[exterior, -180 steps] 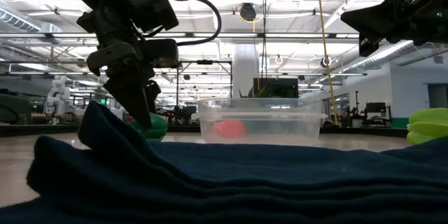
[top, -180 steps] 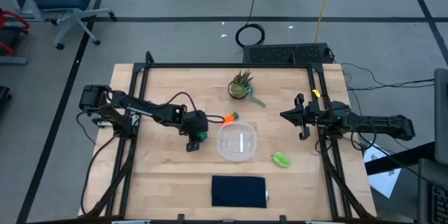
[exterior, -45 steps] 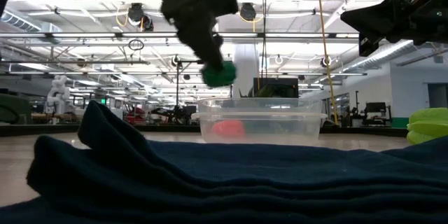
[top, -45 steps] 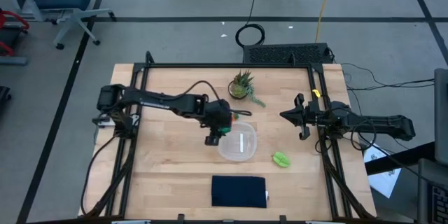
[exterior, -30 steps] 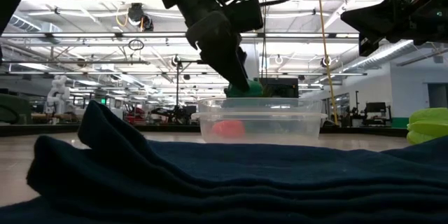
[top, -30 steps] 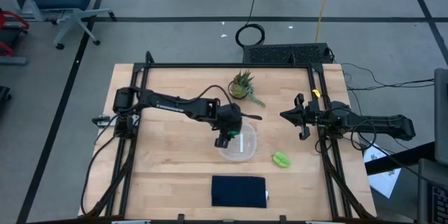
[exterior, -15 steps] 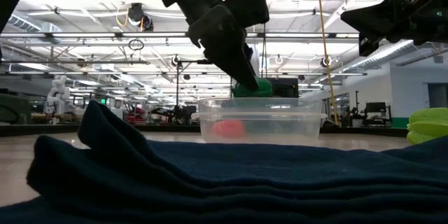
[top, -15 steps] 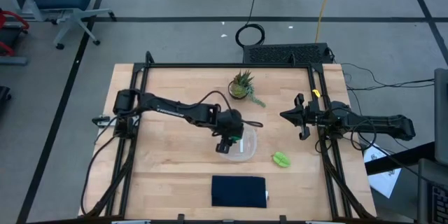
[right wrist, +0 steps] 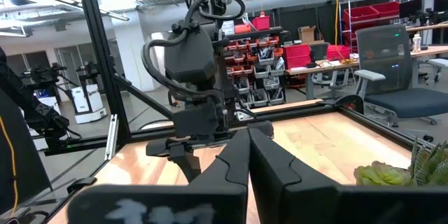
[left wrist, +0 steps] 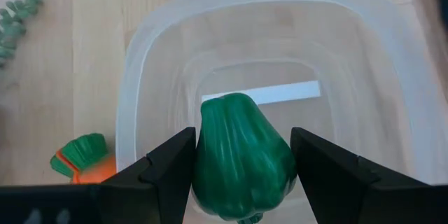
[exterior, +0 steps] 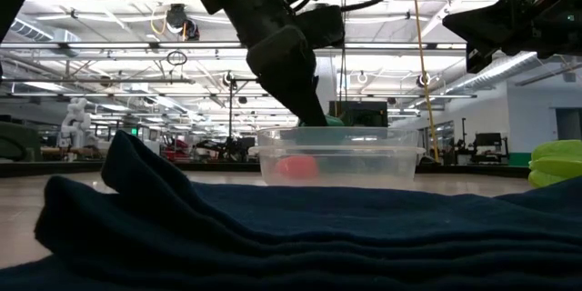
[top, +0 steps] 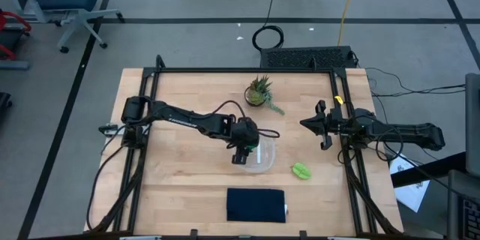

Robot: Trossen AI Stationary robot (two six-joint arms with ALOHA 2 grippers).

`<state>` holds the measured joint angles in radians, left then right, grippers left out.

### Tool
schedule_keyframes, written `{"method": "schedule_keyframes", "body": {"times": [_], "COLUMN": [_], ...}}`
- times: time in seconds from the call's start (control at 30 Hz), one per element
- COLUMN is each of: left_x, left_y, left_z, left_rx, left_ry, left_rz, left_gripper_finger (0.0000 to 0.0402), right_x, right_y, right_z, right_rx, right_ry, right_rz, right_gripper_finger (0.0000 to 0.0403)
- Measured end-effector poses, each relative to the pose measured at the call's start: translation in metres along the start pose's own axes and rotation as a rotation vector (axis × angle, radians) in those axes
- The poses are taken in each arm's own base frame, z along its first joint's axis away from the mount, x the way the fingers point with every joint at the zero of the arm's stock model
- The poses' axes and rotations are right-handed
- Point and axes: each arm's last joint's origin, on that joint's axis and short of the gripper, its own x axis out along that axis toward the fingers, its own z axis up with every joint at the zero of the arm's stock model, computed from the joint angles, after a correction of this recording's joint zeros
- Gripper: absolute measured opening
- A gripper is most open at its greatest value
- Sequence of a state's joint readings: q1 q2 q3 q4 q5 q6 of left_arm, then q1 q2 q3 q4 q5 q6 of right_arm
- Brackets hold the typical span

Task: Pick and placing Produce into tupperware
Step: Put the bell pepper into the transparent bin

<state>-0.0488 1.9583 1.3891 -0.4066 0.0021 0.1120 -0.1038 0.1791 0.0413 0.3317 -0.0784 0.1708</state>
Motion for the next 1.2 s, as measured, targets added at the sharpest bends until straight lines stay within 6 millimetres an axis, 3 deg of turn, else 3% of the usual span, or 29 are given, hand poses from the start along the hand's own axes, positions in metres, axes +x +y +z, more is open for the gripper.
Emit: {"method": "schedule_keyframes", "body": {"times": [0.37,0.57,1.2], "left_x": [0.001,0.015,0.030], "left_y": [-0.001,-0.005,-0.005], "left_z": [0.000,-0.004,-0.013], "left_rx": [-0.017,-0.010,-0.002], "left_ry": [0.003,0.022,0.079], "left_rz": [0.002,-0.002,0.016], "left_gripper_finger": [0.0230,0.0230,0.0230], "right_x": [0.000,0.000,0.001], "right_y": [0.000,0.000,0.000], "right_z": [0.000,0.000,-0.001], "right_rx": [0.000,0.000,0.001], "right_ry": [0.000,0.001,0.014], "right_rz": [0.000,0.000,-0.003], "right_gripper_finger": [0.0000,0.0000,0.0000]}}
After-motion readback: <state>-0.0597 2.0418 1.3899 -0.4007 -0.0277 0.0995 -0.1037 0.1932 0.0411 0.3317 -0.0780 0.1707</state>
